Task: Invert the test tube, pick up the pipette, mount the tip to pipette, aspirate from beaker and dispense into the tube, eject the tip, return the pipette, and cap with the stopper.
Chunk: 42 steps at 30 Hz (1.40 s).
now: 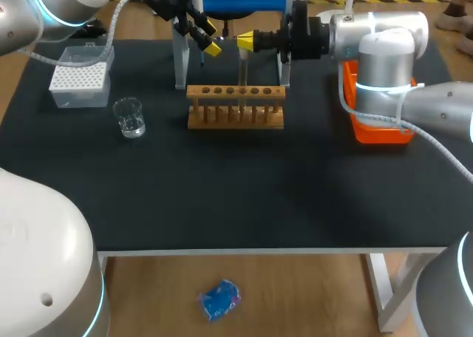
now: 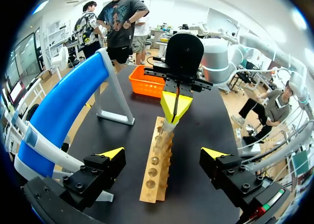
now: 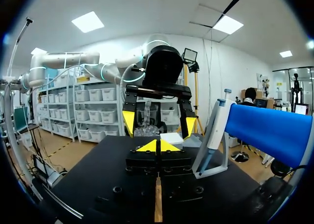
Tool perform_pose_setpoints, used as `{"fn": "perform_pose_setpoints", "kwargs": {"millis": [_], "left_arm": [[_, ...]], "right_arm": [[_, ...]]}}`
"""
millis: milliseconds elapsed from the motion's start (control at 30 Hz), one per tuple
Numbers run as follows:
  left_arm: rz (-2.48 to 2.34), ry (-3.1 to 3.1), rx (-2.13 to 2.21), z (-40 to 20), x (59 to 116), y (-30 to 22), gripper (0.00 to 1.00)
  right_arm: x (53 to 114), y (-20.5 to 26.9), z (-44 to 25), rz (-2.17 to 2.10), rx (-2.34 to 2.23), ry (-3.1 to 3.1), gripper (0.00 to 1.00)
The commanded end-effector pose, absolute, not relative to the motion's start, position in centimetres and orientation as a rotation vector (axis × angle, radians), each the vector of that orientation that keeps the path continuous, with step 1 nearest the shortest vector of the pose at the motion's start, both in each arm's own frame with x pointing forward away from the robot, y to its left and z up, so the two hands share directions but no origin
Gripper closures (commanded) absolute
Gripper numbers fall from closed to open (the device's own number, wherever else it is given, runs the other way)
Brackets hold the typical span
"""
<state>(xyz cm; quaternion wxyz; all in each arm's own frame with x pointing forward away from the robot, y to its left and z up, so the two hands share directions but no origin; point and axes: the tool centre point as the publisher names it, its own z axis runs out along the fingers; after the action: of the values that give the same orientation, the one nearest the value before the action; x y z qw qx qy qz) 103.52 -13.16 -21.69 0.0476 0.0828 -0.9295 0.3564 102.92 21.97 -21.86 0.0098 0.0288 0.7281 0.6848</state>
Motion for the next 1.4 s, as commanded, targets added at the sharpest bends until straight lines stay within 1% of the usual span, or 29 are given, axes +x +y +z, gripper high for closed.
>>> {"fn": "perform_pose_setpoints", "kwargs": {"millis": [33,867,1133,1400], "left_arm": [[1.079,-2.833,0.252,-21.5,103.6,-13.1,0.0],[1.079,-2.833,0.252,-21.5,103.6,-13.1,0.0],[1.079,-2.833,0.252,-21.5,103.6,-13.1,0.0],[1.079,-2.833,0.252,-21.5,103.6,-13.1,0.0]], "right_arm": [[103.0,22.0,-22.2,2.144,0.087,2.27,1.0],[102.9,22.1,-24.6,2.148,0.142,2.293,1.0],[103.0,22.0,-24.6,2.14,0.146,2.3,1.0],[103.1,22.0,-23.3,2.152,0.123,2.279,1.0]]}}
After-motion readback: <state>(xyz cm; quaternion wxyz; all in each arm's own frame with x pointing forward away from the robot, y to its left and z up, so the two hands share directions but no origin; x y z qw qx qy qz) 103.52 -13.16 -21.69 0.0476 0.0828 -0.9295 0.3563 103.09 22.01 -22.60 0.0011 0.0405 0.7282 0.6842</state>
